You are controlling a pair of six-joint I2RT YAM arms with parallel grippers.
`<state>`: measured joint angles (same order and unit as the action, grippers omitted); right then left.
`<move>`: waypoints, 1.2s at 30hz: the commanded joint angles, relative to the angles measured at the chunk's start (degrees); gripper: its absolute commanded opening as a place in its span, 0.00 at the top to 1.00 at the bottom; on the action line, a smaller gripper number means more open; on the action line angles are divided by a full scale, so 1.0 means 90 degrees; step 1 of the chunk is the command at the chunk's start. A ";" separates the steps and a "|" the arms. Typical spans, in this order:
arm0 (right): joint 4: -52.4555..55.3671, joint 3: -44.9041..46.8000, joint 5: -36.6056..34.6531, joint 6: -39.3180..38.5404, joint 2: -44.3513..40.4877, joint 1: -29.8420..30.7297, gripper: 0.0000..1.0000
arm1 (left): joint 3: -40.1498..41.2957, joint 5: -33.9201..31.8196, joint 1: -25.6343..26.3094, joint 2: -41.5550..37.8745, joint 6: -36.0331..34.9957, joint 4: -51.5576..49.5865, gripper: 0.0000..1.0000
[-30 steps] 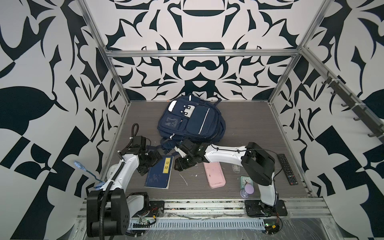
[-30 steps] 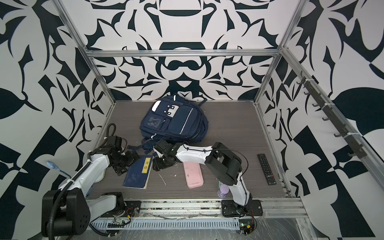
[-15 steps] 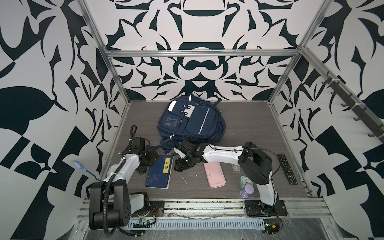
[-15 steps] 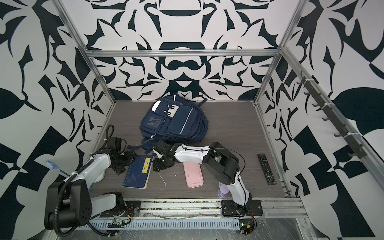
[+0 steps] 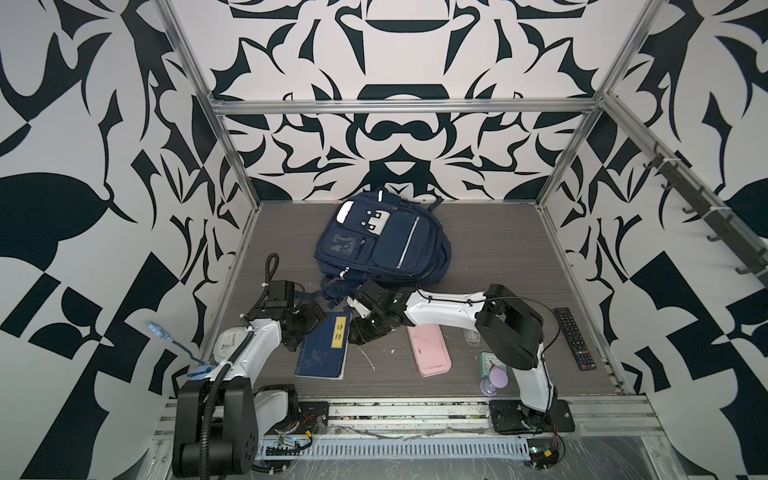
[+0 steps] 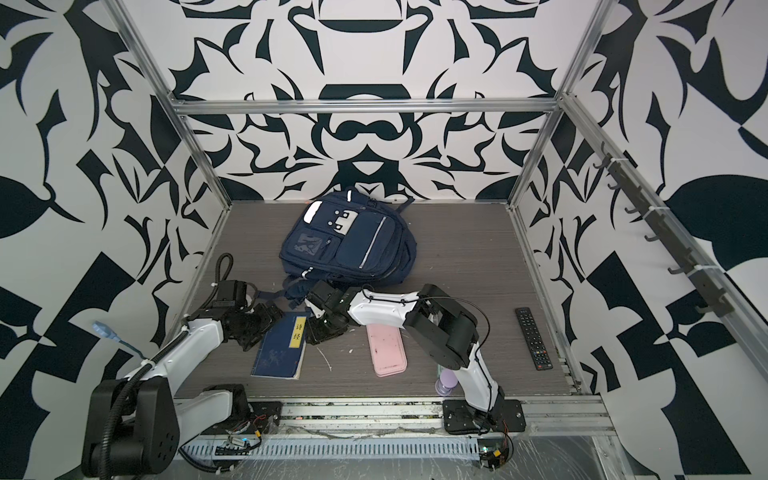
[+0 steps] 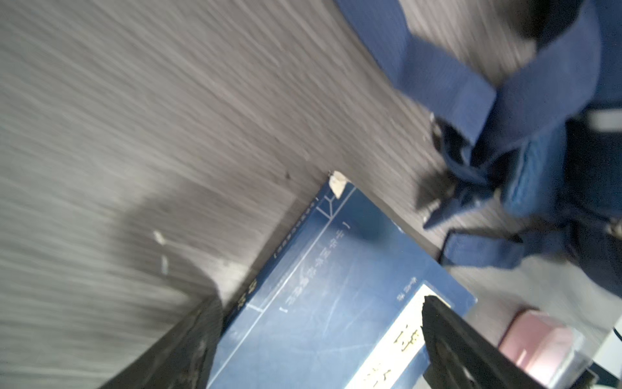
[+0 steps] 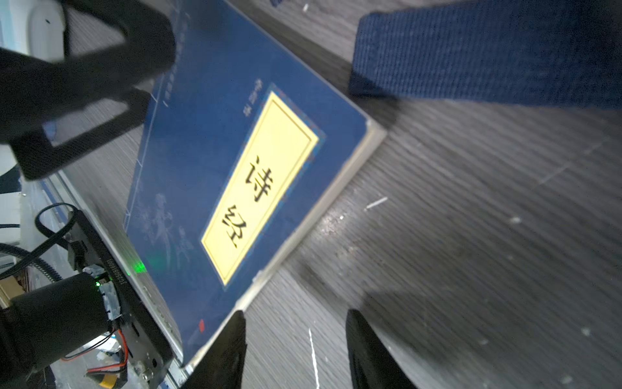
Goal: Pack books, pencil case, and school supplies into a backpack
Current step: Move the book to the center of the table.
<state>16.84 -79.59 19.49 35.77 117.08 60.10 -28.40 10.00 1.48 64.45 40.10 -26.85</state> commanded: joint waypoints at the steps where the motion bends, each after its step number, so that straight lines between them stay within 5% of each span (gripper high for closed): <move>1: -0.0159 -0.0121 0.0006 0.0141 -0.0069 0.0032 0.49 | 0.0289 0.0263 0.0217 -0.0214 0.0420 -0.0431 0.05; 19: 0.0305 0.0854 -0.0973 0.0327 -0.0691 -0.0548 0.58 | -0.0117 0.0393 0.2226 0.0865 0.0913 0.0803 0.07; 36: 0.0597 0.1086 -0.0824 -0.0071 -0.1181 -0.1234 0.56 | -0.0262 0.0205 0.2483 0.1005 0.0419 0.0393 0.09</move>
<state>20.34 -70.61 12.12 36.12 110.06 48.40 -32.36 14.31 23.64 74.04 45.12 -16.40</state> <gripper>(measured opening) 0.443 0.915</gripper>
